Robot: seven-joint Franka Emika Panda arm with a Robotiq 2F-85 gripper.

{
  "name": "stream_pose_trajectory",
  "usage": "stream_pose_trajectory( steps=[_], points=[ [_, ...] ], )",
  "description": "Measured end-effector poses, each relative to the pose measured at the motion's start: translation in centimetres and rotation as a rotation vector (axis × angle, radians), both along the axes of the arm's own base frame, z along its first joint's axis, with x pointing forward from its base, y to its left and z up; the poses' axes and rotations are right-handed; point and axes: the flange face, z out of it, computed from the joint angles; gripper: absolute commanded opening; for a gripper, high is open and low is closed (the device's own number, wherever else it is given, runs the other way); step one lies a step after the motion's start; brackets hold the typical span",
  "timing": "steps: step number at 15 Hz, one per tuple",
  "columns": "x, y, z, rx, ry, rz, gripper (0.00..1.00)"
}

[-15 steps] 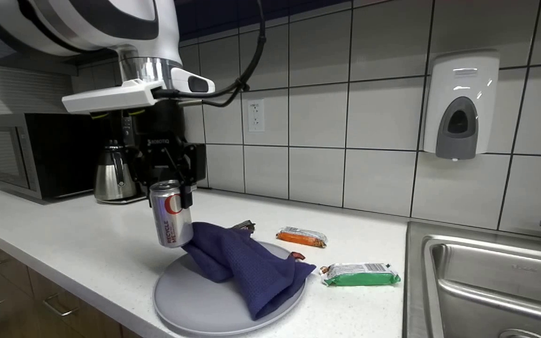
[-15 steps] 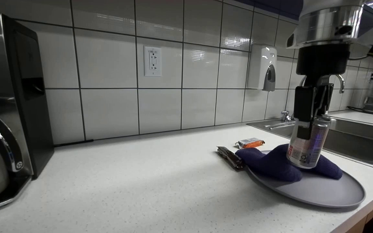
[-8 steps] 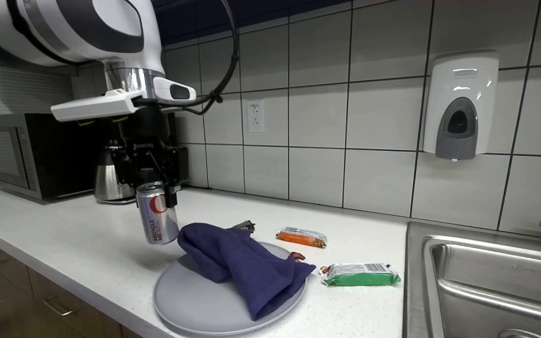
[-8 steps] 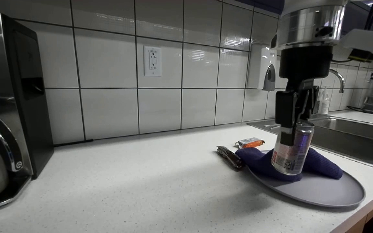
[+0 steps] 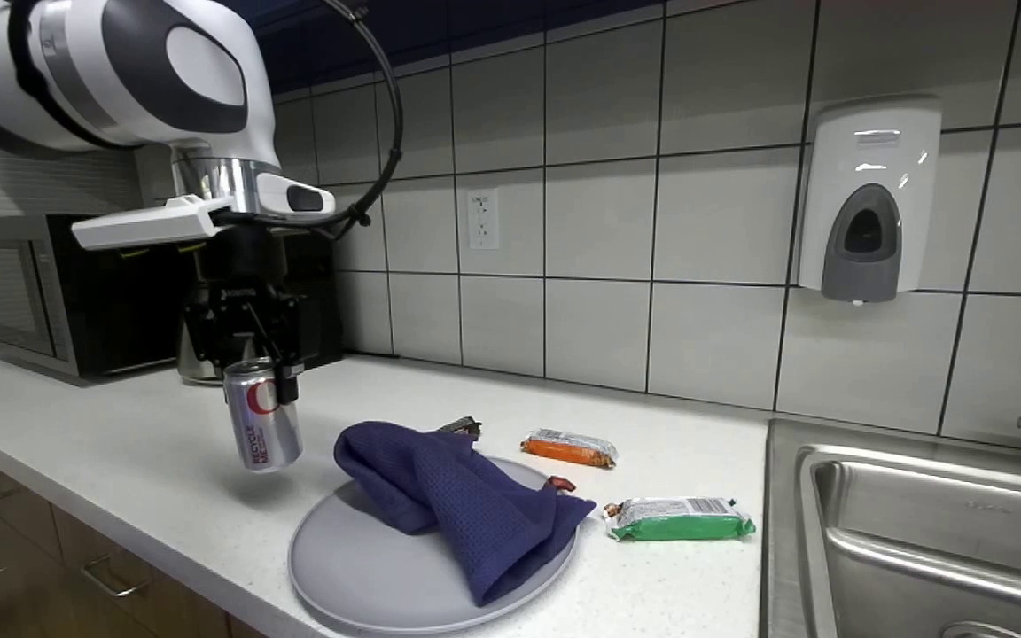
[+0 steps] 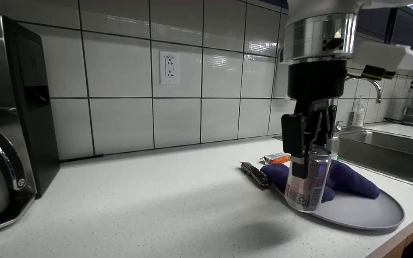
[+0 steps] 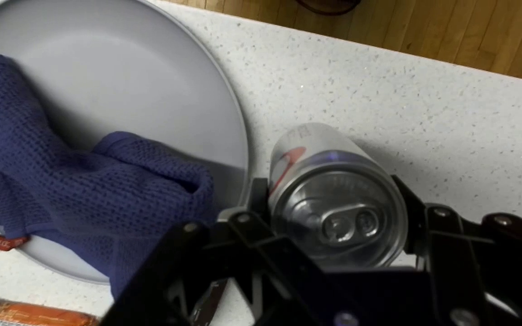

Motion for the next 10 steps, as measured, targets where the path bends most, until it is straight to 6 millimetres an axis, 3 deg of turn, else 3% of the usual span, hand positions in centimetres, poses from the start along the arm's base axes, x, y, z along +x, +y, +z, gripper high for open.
stream_pose_trajectory(
  steps=[10],
  points=[
    [1.0,3.1,-3.4,0.063,0.047,-0.001,0.39]
  ],
)
